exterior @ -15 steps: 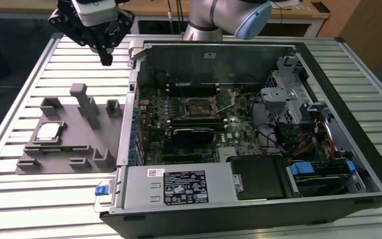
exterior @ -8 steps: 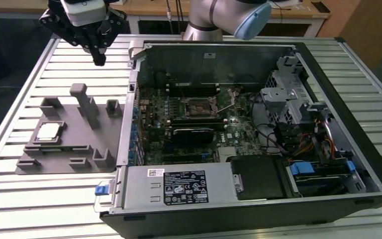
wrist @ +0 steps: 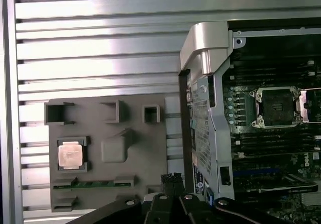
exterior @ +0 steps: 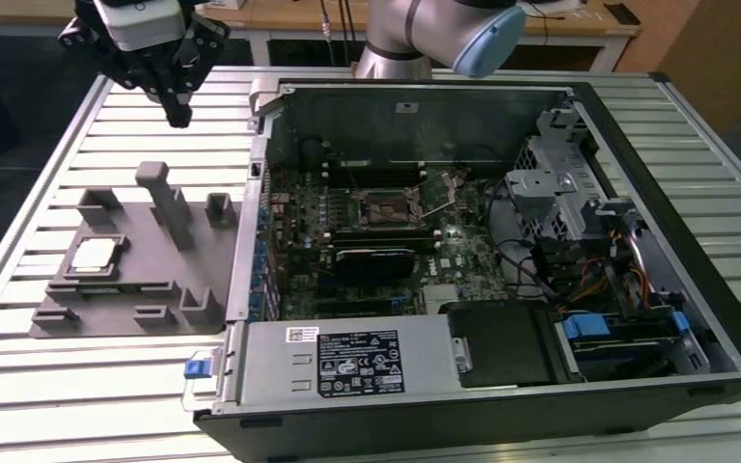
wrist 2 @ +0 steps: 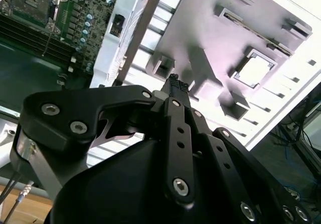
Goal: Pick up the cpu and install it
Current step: 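Reach for the cpu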
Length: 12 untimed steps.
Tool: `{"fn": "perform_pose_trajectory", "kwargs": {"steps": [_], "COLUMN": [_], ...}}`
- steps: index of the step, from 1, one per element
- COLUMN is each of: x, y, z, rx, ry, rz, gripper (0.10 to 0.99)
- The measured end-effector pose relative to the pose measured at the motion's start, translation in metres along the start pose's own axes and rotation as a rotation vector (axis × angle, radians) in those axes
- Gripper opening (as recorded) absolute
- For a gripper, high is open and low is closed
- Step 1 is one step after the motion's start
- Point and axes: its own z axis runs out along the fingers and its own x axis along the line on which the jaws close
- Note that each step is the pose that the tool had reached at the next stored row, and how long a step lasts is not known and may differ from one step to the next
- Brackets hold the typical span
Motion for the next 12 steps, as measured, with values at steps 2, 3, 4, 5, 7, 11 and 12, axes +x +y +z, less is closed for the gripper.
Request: {"fn": "perform_pose_trajectory", "kwargs": {"steps": [2,3,4,5,7,11,12], "x": [0.0032,0.0048,0.0065,0.0081,0.0114,0.0182,0.0199], "y": [-0.0002,-0.0004,-0.0005,-0.0006,-0.0009,-0.0014,-0.0015], "z": [-0.0001,-0.0001,-0.0002,-0.0003,-0.0004,-0.0006,-0.0006], "rx": [0.0,0.0,0.0,0.0,0.0,0.0,0.0], "ry": [-0.0001,-0.0001,-0.0001,-0.0001,-0.0003,-0.0004,-0.0005], "rz": [0.0,0.0,0.0,0.0,0.0,0.0,0.0], "gripper": [0.106,0.106,0.106,0.106,0.106,0.106,0.106]}}
